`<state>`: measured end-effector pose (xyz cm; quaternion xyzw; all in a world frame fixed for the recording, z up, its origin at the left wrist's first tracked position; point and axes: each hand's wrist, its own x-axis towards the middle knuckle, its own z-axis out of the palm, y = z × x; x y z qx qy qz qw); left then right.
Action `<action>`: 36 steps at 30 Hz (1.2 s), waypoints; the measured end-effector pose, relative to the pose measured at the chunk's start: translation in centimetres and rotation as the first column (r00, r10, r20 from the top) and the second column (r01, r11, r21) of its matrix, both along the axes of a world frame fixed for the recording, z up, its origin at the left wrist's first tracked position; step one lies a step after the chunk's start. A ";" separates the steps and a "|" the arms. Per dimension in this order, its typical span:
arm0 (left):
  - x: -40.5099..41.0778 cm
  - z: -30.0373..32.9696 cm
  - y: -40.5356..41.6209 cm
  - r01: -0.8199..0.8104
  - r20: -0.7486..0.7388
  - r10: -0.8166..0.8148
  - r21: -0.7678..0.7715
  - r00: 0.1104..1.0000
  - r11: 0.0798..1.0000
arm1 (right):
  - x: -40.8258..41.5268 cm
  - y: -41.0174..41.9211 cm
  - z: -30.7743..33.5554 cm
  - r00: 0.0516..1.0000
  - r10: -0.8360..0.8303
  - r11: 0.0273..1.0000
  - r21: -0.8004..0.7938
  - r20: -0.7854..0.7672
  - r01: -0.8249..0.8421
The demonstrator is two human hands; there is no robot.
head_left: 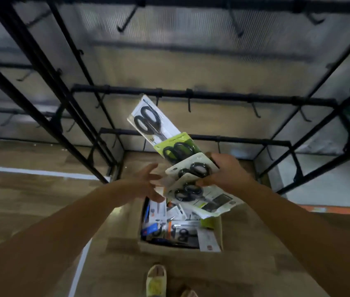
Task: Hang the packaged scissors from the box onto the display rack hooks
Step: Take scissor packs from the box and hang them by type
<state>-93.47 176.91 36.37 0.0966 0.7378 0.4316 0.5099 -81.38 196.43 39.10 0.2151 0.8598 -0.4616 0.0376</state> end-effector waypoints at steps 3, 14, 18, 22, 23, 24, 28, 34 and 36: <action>0.3 5.5 -0.3 0.159 -0.122 -0.158 -0.002 0.980 0.987 | 0.3 -0.4 4.8 0.993 -0.044 0.991 -0.134 -0.110 0.029; -1.6 18.8 -2.4 0.194 -0.236 -0.115 0.348 0.965 0.917 | -1.5 -2.3 18.3 0.936 -0.078 0.956 -0.292 -0.344 -0.028; -2.6 21.6 -3.4 0.192 -0.335 -0.061 0.373 0.940 0.908 | -2.5 -2.8 22.1 0.902 -0.113 0.944 -0.329 -0.416 -0.034; -3.5 23.8 -4.3 0.219 -0.381 -0.062 0.386 0.923 0.896 | -3.8 -3.7 24.8 0.869 -0.123 0.944 -0.327 -0.480 -0.047; -3.6 24.2 -4.3 0.246 -0.380 -0.081 0.412 0.922 0.878 | -4.0 -4.0 25.4 0.859 -0.123 0.943 -0.328 -0.497 -0.055; -3.7 24.6 -4.2 0.261 -0.374 -0.088 0.443 0.923 0.858 | -4.3 -4.3 25.9 0.848 -0.122 0.942 -0.330 -0.515 -0.064; -3.6 26.1 -3.3 0.239 -0.380 -0.014 0.550 0.925 0.800 | -4.8 -5.1 27.3 0.812 -0.134 0.932 -0.350 -0.568 -0.091; -3.0 27.4 -1.9 0.148 -0.322 0.112 0.682 0.940 0.716 | -5.0 -4.1 29.2 0.797 -0.133 0.911 -0.390 -0.589 -0.137; -2.8 27.8 -1.5 0.111 -0.283 0.133 0.703 0.950 0.703 | -5.0 -3.7 29.8 0.791 -0.113 0.920 -0.364 -0.601 -0.146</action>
